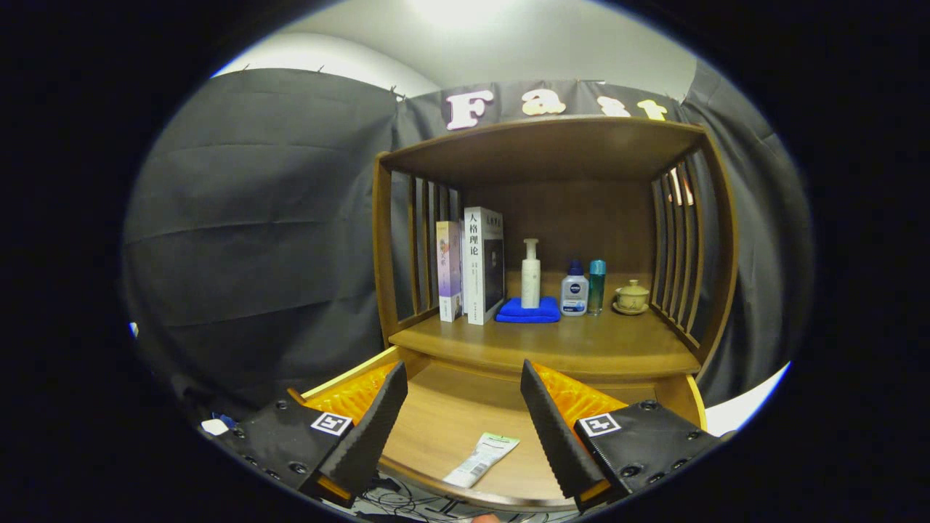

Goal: Pull open the drawer, take out the items inside it, and place them on the countertop above the cabinet.

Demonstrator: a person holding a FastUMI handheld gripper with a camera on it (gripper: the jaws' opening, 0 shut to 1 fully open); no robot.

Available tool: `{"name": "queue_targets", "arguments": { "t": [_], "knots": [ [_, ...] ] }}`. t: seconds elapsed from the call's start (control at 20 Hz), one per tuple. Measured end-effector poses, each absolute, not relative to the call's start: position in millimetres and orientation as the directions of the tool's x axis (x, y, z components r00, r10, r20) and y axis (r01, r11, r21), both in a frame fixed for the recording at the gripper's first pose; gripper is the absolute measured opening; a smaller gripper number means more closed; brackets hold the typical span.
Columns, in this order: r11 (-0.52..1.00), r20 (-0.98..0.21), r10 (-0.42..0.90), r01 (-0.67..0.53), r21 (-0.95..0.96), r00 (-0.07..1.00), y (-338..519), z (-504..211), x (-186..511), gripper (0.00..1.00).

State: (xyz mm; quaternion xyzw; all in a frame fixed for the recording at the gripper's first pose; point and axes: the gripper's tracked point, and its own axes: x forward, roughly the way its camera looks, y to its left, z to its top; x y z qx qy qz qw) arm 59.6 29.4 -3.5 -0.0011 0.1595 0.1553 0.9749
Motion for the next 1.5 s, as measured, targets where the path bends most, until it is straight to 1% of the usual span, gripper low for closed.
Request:
{"name": "queue_targets", "arguments": {
  "t": [0.25,0.4,0.6,0.8,1.0,1.35,1.5],
  "knots": [
    [0.941,-0.512,0.322,-0.328,0.082,0.796,26.6,-34.4,98.6,0.98],
    [0.935,-0.609,0.305,-0.351,0.047,0.732,23.5,-62.3,113.8,0.98],
    [0.918,-0.732,0.324,-0.386,0.090,0.599,25.7,-100.0,116.4,0.98],
    [0.911,-0.830,0.302,-0.397,0.107,0.469,21.9,-132.0,107.8,0.98],
    [0.897,-0.896,0.294,-0.419,0.139,0.332,21.2,-151.3,89.7,0.97],
    [0.906,-0.949,0.263,-0.383,0.182,0.172,19.4,-180.9,74.1,0.98],
    [0.894,-0.962,0.255,-0.403,0.196,0.099,21.1,-197.2,61.5,0.98]
  ]
}}
